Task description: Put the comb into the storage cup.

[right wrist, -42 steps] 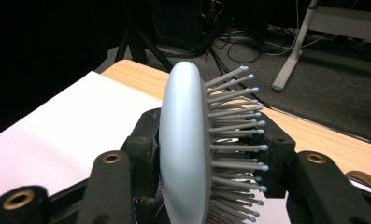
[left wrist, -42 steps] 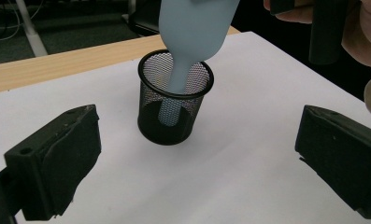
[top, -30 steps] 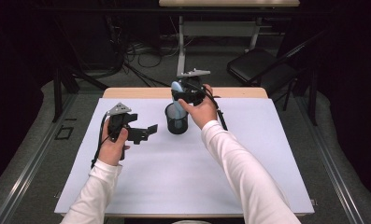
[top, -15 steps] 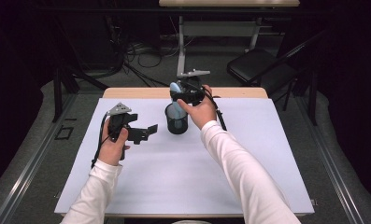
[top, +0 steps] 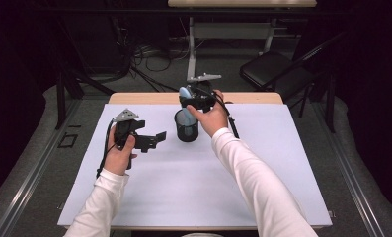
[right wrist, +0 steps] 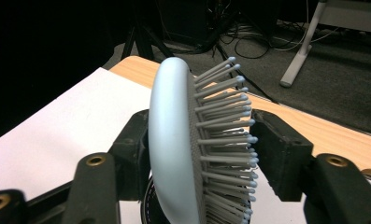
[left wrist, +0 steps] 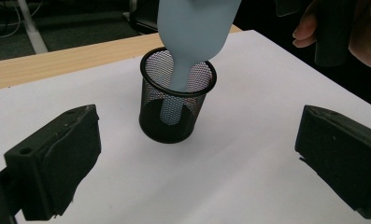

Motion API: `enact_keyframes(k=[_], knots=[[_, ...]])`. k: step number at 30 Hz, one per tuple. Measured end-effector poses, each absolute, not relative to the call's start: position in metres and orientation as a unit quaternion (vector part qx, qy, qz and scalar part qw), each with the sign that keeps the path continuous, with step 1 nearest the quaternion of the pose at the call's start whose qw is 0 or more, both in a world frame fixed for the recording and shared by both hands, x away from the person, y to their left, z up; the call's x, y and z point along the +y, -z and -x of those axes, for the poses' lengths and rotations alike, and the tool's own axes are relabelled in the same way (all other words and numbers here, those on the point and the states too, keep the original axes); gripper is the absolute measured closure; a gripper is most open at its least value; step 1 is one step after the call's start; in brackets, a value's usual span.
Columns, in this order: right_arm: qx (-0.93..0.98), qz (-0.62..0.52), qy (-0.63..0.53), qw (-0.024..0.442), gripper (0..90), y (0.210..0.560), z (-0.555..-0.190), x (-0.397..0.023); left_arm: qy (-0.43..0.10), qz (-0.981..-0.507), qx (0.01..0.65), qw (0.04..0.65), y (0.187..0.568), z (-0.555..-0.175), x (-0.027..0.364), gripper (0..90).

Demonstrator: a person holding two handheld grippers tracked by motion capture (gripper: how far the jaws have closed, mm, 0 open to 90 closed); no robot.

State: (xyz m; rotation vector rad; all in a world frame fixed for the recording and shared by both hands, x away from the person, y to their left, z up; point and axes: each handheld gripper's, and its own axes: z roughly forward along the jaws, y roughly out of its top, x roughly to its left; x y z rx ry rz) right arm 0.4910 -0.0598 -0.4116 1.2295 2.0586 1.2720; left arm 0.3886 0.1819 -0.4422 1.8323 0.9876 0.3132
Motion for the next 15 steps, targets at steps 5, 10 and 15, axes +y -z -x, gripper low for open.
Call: enact_keyframes(k=[5,10,15], knots=[[0.74,-0.445,-0.456,0.214,33.5,0.4109,-0.4911,-0.06,-0.13,-0.756,0.408,0.495,0.4421,-0.3885,0.1821,0.5],[0.737,-0.449,-0.454,0.218,24.7,0.4101,-0.4916,-0.0611,-0.13,-0.756,0.408,0.495,0.4421,-0.3885,0.182,0.5],[0.734,-0.451,-0.454,0.226,17.4,0.4083,-0.4915,-0.0619,-0.13,-0.756,0.407,0.496,0.4419,-0.3886,0.182,0.5]])
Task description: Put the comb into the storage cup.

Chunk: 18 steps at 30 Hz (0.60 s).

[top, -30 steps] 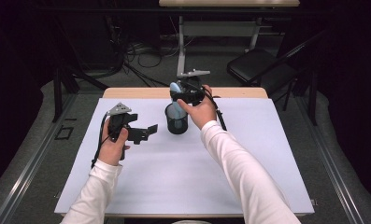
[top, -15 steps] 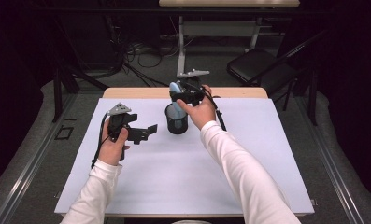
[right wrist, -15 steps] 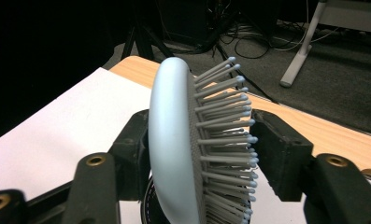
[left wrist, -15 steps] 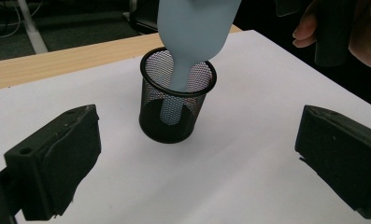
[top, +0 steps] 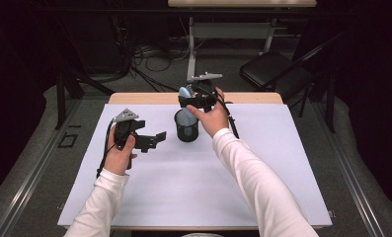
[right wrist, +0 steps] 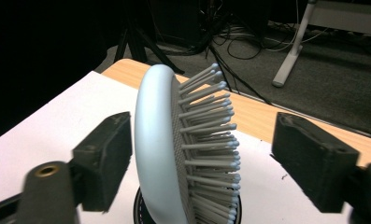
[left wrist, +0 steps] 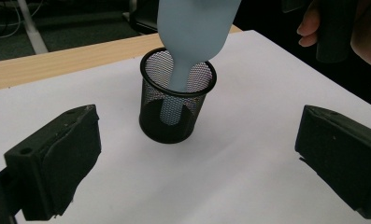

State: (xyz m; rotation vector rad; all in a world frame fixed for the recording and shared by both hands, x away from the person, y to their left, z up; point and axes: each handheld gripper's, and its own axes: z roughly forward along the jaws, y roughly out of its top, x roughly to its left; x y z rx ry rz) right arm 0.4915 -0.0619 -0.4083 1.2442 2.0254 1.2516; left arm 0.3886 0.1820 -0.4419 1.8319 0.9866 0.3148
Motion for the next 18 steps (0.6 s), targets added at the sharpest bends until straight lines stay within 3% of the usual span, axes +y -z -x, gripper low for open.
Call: enact_keyframes(k=[18], knots=[[0.733,-0.453,-0.45,0.233,8.3,0.3999,-0.4862,-0.0647,-0.129,-0.756,0.407,0.495,0.4421,-0.3888,0.1818,0.5]])
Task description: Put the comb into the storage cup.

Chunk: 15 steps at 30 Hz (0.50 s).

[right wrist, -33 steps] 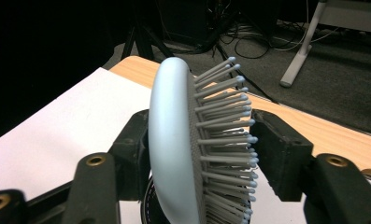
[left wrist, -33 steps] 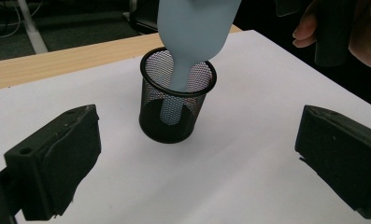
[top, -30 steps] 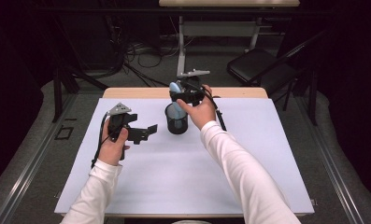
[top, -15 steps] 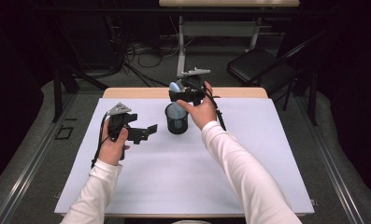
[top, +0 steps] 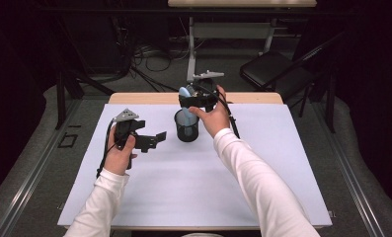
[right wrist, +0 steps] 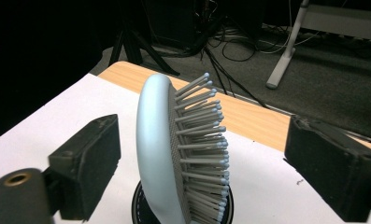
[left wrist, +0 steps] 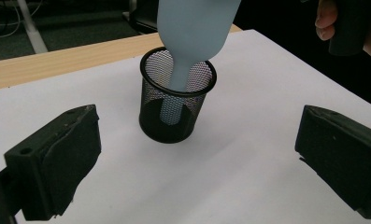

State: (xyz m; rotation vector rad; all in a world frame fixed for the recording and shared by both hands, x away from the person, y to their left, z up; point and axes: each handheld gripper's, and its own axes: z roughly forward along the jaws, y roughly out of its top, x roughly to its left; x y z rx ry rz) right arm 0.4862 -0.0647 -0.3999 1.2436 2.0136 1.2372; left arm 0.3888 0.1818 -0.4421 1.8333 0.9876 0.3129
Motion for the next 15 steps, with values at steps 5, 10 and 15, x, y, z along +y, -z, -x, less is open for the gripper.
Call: enact_keyframes(k=[5,10,15], knots=[[0.735,-0.452,-0.447,0.235,3.8,0.3996,-0.4857,-0.0647,-0.129,-0.756,0.408,0.495,0.4419,-0.3892,0.1829,0.5],[0.732,-0.453,-0.447,0.244,0.7,0.3977,-0.4844,-0.0657,-0.129,-0.756,0.408,0.495,0.4419,-0.3893,0.1833,0.5],[0.729,-0.453,-0.451,0.245,0.0,0.3952,-0.4827,-0.0668,-0.128,-0.756,0.409,0.495,0.442,-0.3892,0.1834,0.5]])
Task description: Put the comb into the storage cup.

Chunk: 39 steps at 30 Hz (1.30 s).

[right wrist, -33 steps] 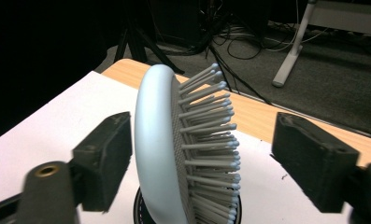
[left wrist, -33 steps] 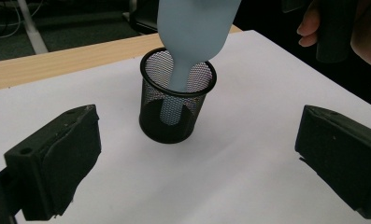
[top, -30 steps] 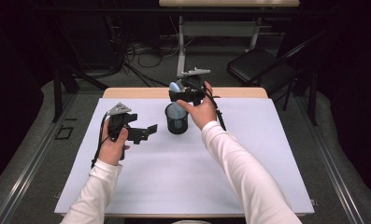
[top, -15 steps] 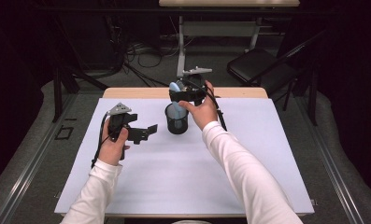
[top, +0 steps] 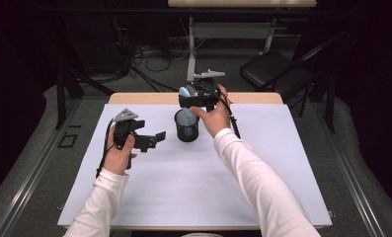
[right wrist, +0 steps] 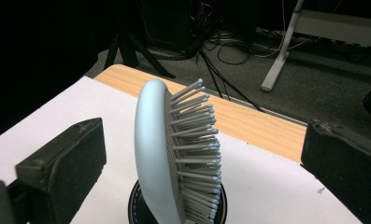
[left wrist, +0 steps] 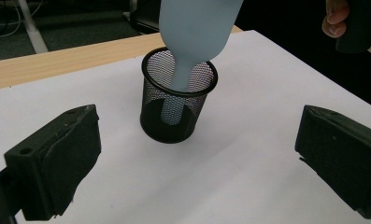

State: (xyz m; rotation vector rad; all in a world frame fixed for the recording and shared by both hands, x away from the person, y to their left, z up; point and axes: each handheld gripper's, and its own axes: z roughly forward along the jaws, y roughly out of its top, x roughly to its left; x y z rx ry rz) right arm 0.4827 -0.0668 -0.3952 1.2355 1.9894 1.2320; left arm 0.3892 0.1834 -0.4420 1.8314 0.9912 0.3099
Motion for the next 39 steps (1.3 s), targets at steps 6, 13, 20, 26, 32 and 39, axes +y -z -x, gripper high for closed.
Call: enact_keyframes(k=[6,13,20,26,32,39], knots=[[0.727,-0.453,-0.454,0.245,0.0,0.393,-0.482,-0.069,-0.126,-0.756,0.408,0.496,0.442,-0.389,0.183,0.5],[0.729,-0.454,-0.452,0.241,0.0,0.392,-0.481,-0.071,-0.122,-0.756,0.408,0.497,0.442,-0.389,0.183,0.5],[0.73,-0.452,-0.452,0.243,0.0,0.389,-0.479,-0.072,-0.123,-0.758,0.407,0.495,0.443,-0.389,0.183,0.5],[0.732,-0.45,-0.452,0.242,0.0,0.386,-0.477,-0.074,-0.122,-0.759,0.407,0.494,0.444,-0.389,0.182,0.5],[0.734,-0.444,-0.453,0.242,0.0,0.382,-0.473,-0.077,-0.121,-0.757,0.408,0.495,0.443,-0.39,0.183,0.5],[0.738,-0.439,-0.451,0.243,0.0,0.379,-0.469,-0.08,-0.12,-0.755,0.407,0.5,0.441,-0.391,0.184,0.5]])
